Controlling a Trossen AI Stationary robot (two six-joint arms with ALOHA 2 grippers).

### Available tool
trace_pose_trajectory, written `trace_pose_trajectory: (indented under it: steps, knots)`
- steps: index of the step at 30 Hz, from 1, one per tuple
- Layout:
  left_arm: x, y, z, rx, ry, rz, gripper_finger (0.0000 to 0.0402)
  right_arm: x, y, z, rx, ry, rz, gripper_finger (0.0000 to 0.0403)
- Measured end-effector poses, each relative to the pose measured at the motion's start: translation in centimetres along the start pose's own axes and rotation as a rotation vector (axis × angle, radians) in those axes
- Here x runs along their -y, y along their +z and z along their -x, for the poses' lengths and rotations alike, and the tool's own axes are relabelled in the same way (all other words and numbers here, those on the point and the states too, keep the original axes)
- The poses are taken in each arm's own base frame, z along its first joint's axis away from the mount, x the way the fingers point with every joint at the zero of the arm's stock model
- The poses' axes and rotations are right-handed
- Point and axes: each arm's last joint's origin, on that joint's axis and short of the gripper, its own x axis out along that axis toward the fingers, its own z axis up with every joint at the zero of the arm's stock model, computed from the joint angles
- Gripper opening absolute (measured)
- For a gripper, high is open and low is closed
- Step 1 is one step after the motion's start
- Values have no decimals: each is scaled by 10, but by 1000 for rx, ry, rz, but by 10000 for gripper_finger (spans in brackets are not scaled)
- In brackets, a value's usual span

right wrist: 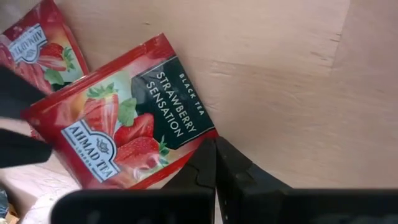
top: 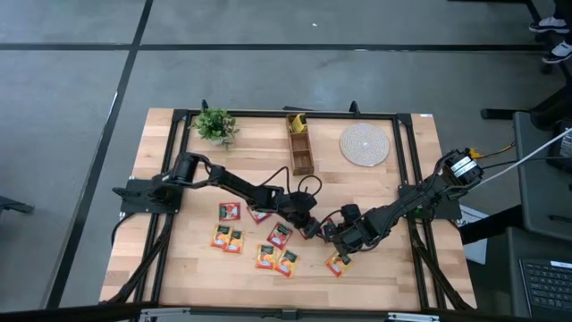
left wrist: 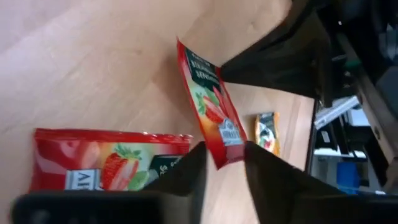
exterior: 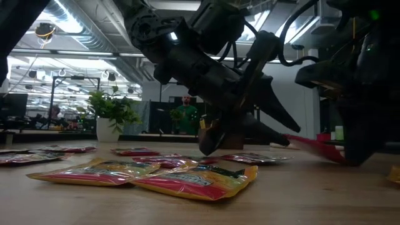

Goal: Pick & Place Tea
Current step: Put the red tea bag into the middle section of the wooden organizer

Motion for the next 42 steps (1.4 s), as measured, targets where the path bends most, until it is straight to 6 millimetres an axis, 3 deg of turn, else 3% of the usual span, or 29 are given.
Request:
trace_pose_trajectory:
  steps: [3,5,12,27,34,42]
  knots:
    - [0,0,0,-3,-1,-23,29,0,0,0,9,7,-1,0]
    - [0,0,0,-5,-2,-25,10,-1,0,0,10,8,-1,0]
    - [0,2,1,-13,-7,-31,3,0,0,7,37,39,33,26]
    - [12,17,17,5,-56,-115,2,-4,0,74,119,359,154,43]
    - [31,37,50,118,9,-234,2,-5,9,96,205,472,178,52]
    - [45,57,96,249,175,-346,1,-6,19,107,312,515,186,121]
